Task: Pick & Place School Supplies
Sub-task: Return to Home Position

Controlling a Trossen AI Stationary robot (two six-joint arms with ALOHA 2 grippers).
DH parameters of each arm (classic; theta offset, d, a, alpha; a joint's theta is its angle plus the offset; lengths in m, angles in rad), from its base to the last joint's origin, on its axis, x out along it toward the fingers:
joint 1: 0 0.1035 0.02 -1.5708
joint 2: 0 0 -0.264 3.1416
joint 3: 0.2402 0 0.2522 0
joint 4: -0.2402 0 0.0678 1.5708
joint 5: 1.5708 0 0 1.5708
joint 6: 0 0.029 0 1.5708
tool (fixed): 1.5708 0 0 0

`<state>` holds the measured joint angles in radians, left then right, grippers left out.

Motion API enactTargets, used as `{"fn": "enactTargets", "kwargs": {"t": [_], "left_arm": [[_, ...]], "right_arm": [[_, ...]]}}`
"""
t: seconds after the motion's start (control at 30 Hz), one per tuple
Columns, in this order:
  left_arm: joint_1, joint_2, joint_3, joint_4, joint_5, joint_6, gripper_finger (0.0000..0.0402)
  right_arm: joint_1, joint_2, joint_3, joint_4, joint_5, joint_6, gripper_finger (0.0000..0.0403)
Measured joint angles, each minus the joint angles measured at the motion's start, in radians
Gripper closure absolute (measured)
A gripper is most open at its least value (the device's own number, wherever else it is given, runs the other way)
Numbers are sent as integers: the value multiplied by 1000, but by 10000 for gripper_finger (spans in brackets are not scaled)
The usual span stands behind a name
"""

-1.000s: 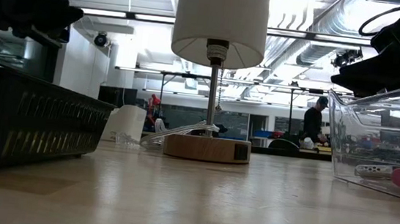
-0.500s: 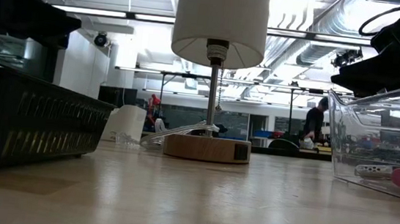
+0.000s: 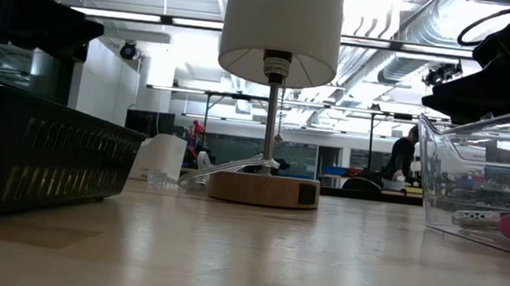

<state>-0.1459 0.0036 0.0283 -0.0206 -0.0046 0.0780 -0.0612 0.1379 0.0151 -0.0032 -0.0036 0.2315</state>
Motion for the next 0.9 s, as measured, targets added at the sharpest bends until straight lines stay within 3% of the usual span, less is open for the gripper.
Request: {"fn": "enactTargets", "kwargs": {"t": [0.9], "left_arm": [[0,0,-1,3,1,0,258]], "right_arm": [[0,0,0,0,0,0,282]]}}
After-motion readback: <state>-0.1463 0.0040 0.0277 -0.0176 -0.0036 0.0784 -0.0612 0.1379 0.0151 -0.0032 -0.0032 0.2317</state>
